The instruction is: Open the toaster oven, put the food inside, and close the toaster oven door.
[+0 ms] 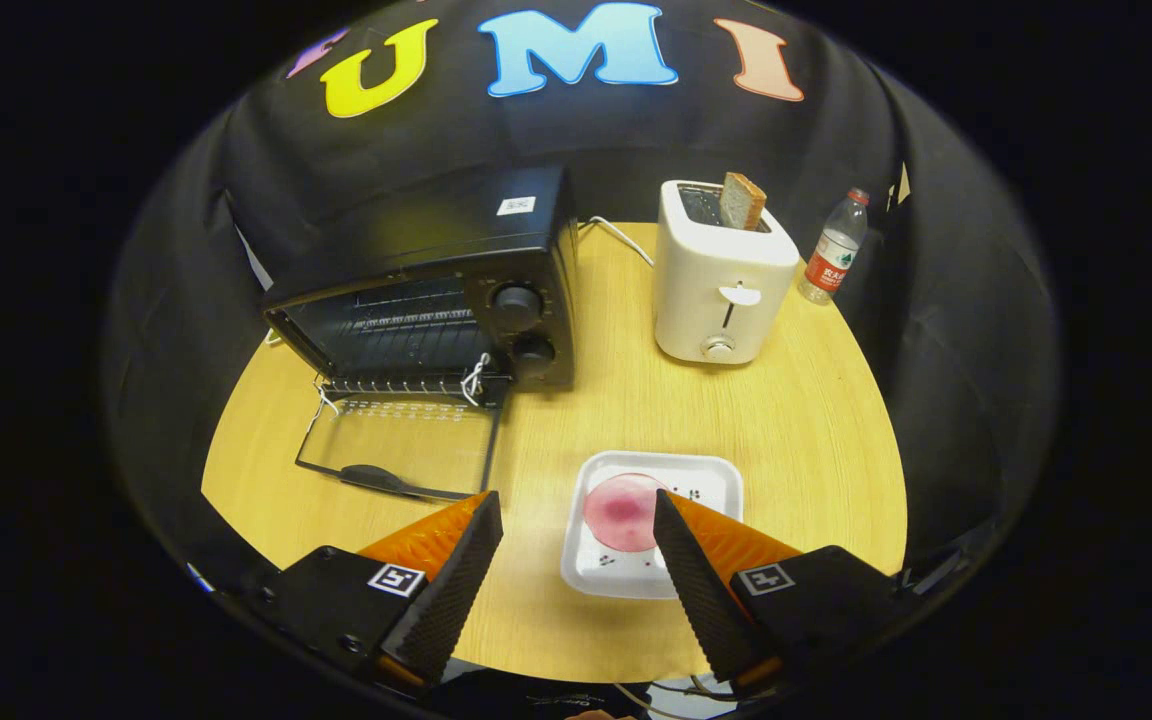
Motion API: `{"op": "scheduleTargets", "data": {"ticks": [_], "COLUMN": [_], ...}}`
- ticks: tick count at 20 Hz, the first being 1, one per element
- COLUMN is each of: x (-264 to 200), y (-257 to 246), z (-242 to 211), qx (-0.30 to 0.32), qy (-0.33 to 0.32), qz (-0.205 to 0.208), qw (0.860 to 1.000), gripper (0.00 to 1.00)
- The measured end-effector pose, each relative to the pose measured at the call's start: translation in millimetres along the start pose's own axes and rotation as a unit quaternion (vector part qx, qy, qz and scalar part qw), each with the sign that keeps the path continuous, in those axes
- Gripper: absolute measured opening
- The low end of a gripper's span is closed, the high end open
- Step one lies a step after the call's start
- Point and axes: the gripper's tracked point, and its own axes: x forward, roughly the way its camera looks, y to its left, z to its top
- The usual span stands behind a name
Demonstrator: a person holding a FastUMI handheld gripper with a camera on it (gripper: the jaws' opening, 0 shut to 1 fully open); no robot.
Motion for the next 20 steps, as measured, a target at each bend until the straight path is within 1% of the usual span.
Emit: {"op": "scheduleTargets", "data": {"ticks": [5,9,13,15,18,20], "x": [15.9,33.3,51.7,60.3,72.7,77.4], "y": [-47.9,-76.0,-101.5,-105.9,-113.2,-114.3], "z": [0.4,-10.8,-26.5,-39.2,-59.3,-66.1], "qx": [0.012,0.025,0.032,0.039,0.051,0.063], "qy": [0.032,0.07,0.101,0.125,0.161,0.175], "qz": [0.014,0.02,0.003,0.004,-0.007,-0.008], "qw": [0.999,0.997,0.994,0.991,0.986,0.982], "gripper": [0.97,0.99,0.99,0.99,0.99,0.99]}}
